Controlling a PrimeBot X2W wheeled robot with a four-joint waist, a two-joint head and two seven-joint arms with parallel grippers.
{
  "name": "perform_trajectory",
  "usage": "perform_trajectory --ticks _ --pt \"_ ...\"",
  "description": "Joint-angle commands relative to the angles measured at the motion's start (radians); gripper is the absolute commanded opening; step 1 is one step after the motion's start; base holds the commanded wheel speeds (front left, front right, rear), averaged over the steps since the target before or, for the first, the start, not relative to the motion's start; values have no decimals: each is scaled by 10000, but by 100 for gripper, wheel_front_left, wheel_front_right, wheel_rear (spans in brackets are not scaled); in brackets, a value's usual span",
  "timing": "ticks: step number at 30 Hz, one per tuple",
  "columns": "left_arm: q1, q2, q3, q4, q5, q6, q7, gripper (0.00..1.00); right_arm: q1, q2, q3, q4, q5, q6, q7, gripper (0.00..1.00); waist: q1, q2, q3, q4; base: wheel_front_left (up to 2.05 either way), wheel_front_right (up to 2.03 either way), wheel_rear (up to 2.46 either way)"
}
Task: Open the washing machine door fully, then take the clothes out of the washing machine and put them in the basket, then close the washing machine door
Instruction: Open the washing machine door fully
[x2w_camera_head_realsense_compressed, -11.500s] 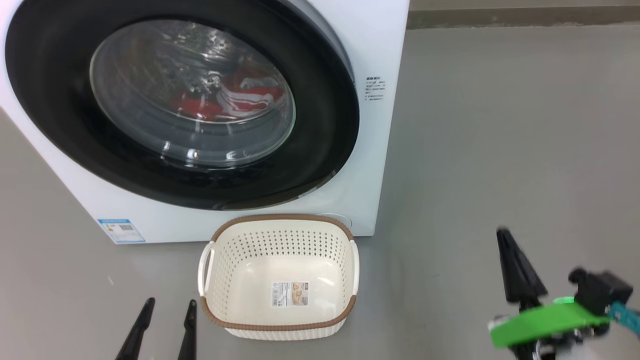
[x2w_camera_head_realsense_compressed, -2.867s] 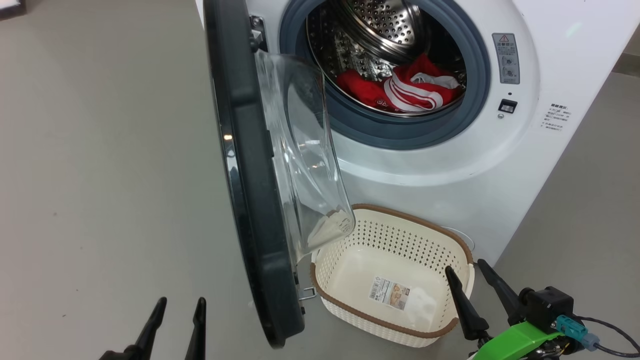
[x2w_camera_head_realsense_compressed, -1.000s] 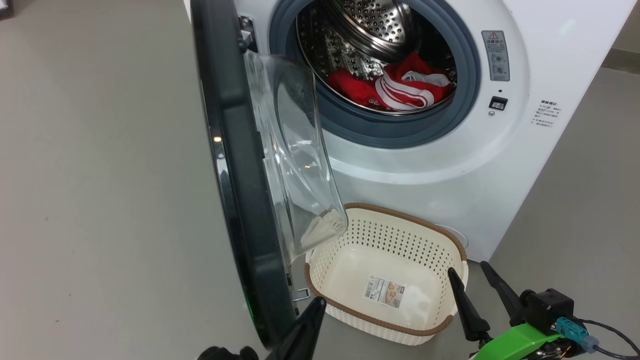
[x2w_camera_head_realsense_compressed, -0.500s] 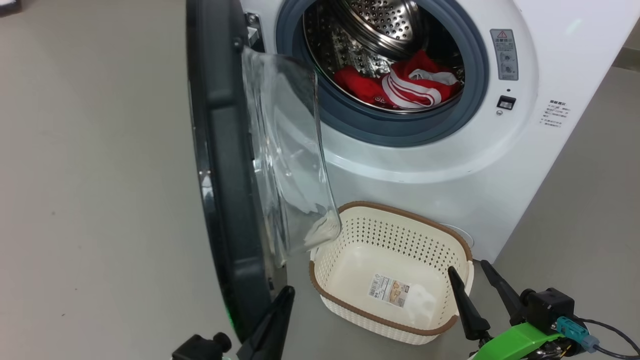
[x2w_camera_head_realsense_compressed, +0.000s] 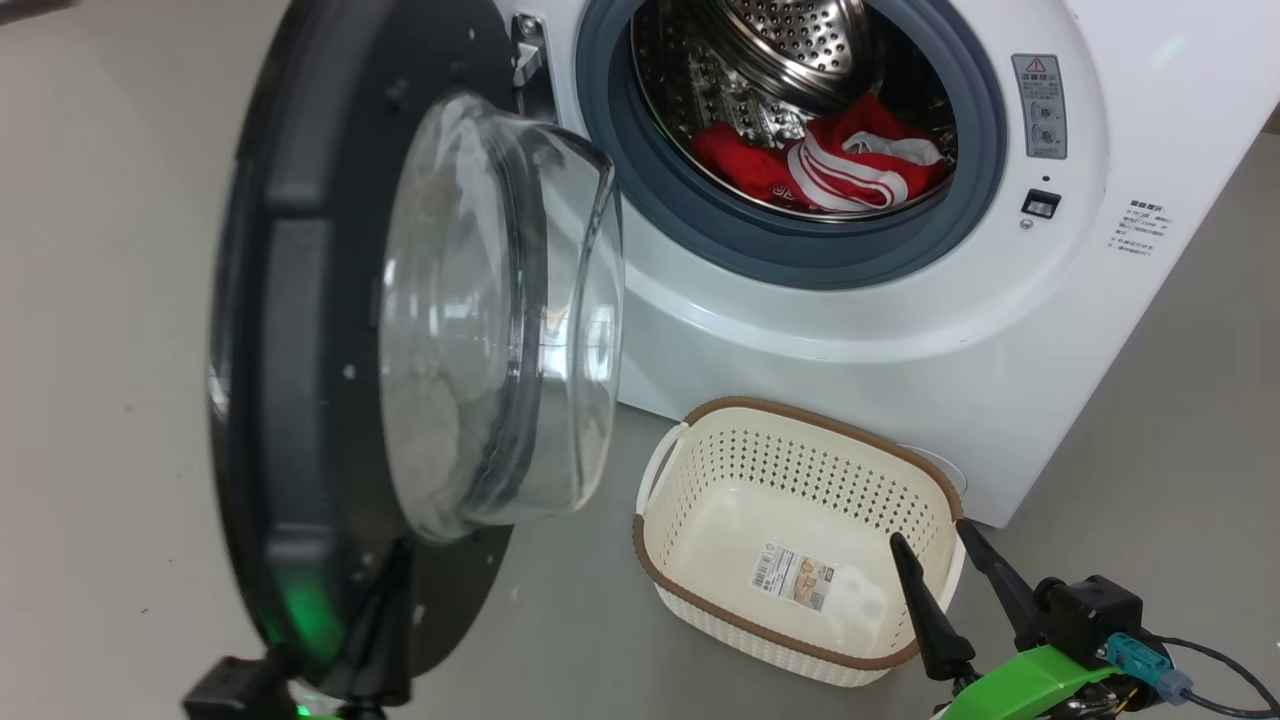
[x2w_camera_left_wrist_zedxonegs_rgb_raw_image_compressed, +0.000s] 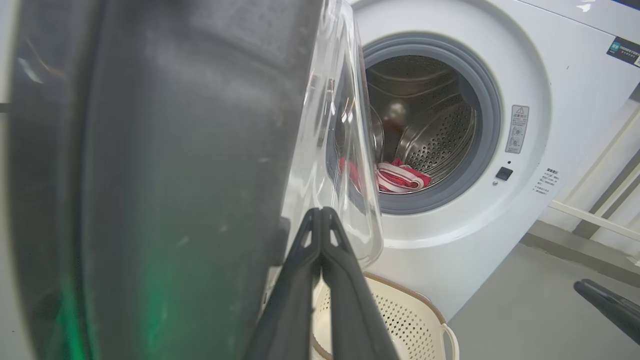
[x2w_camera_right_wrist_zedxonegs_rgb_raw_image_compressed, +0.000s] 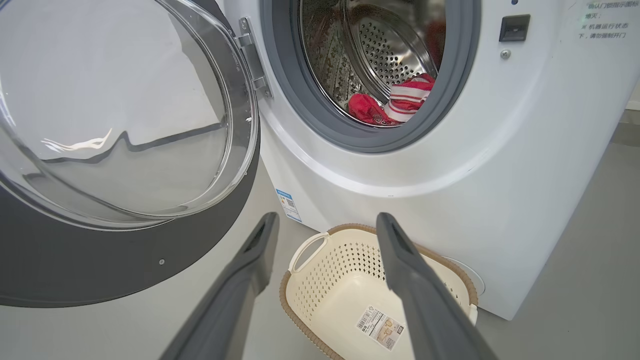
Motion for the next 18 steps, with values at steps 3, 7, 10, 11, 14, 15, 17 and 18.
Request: perform_trajectory --ticks 3,7,10,11,14,15,17,18 --pt "-218 191 1084 -173 36 87 -86 0 -384 -14 229 -275 -121 62 -93 100 0 -1 53 15 0 0 0" --pt "-347 283 1764 -34 144 12 -86 0 -438 -40 250 -268 -144 62 -93 100 0 -1 182 -2 0 0 0" --pt "-551 332 2294 117 188 -18 -86 0 -514 -66 274 -265 -175 62 -93 100 0 -1 308 -47 0 0 0" --pt "-624 334 2468 189 165 -37 -86 0 -535 -71 277 -260 -184 62 -93 100 0 -1 335 -62 0 0 0" --pt "-875 437 3005 417 168 -102 -86 0 -608 -90 296 -247 -213 62 -93 100 0 -1 437 -135 0 0 0" --pt "-967 490 3165 531 180 -126 -86 0 -630 -96 301 -244 -222 62 -93 100 0 -1 472 -158 0 0 0" --pt "-1297 669 3629 862 263 -188 -86 0 -676 -118 306 -231 -251 62 -93 100 0 -1 564 -213 0 0 0" --pt "-1409 740 3796 960 311 -199 -86 0 -691 -122 318 -229 -263 62 -93 100 0 -1 602 -244 0 0 0"
